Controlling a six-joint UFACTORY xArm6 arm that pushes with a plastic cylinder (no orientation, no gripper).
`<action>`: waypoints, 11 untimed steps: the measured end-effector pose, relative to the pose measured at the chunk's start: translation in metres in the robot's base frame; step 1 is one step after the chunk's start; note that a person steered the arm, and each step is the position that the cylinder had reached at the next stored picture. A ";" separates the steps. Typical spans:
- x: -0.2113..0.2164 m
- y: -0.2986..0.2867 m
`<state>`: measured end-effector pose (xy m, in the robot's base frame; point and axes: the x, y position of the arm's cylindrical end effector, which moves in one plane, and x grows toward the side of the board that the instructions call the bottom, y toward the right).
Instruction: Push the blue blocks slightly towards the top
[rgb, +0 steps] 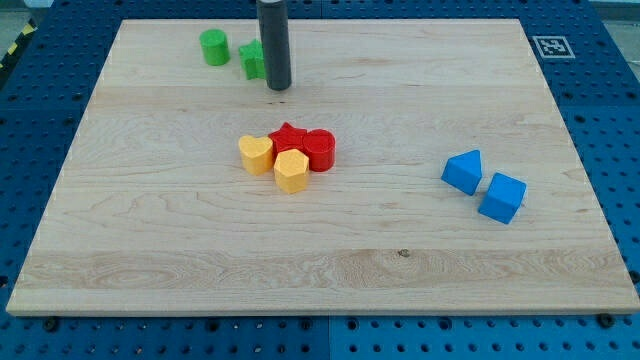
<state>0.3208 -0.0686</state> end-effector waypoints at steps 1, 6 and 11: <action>-0.018 -0.029; 0.010 0.193; 0.017 0.413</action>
<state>0.3374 0.3449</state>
